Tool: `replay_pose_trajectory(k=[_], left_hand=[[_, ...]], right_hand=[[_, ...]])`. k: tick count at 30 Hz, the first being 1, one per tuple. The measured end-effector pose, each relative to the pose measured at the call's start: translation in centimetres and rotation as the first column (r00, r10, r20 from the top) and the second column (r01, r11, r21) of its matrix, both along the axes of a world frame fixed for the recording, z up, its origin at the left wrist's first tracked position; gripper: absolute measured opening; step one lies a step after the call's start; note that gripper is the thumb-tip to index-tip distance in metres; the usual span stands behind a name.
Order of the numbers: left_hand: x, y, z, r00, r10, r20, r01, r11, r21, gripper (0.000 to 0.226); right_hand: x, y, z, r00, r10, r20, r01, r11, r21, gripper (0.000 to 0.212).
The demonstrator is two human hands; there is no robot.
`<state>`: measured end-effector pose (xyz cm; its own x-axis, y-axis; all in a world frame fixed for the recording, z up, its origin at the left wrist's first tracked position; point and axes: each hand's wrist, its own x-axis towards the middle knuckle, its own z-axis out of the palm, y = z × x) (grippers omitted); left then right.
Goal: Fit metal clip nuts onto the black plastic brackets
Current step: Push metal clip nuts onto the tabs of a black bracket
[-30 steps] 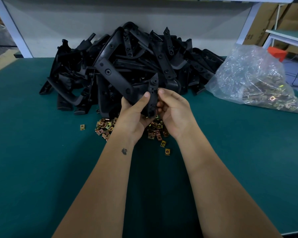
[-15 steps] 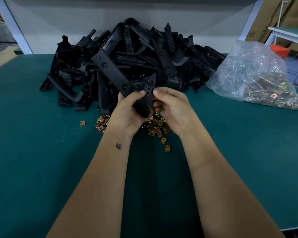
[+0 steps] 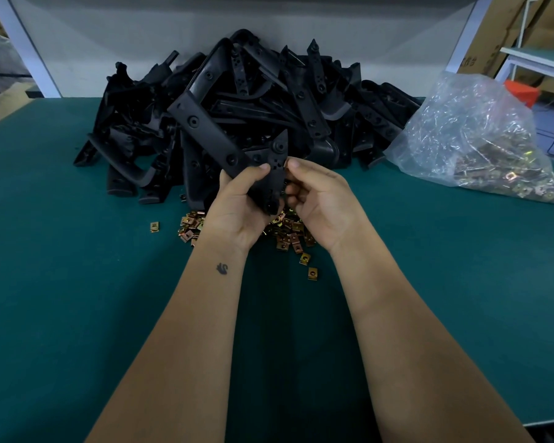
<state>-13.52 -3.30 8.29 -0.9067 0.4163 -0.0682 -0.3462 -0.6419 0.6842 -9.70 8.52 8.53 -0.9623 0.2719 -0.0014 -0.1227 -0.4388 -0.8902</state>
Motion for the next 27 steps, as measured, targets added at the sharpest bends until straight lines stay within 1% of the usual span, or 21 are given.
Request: replay_pose_trajectory(k=[5,10,14,18,21,27], left_hand=[[0.14,-0.02,0.11,1.0,0.006,0.006,-0.006,1.0,0.016,0.024],[0.21,-0.02,0.16,1.0,0.003,0.008,-0.003,1.0,0.021,0.033],[0.09,-0.02,0.01,1.0,0.003,0.011,-0.004,1.0,0.025,0.032],[-0.04,-0.05,-0.17,1.0,-0.006,0.012,0.006,0.999,0.036,0.037],[-0.1,0.0,-0.21,1.0,-0.005,0.003,0.005,1.0,0.029,0.031],[-0.34,-0.03,-0.29,1.0,0.004,0.021,-0.004,1.0,0.021,0.039]], right_hand=[[-0.07,-0.06,-0.15,1.0,0.003,0.0,-0.003,1.0,-0.001,0.011],[-0.02,-0.13,-0.22,1.0,0.017,-0.025,-0.018,1.0,-0.009,0.016],[-0.02,-0.17,-0.21,1.0,0.006,-0.029,-0.007,1.0,-0.007,0.018],[-0.09,-0.24,-0.27,1.0,-0.007,-0.024,0.007,1.0,-0.02,0.012],[-0.15,-0.18,-0.32,1.0,-0.006,-0.015,0.006,1.0,-0.016,0.011],[-0.12,-0.14,-0.04,1.0,0.029,-0.006,-0.029,1.0,-0.008,0.02]])
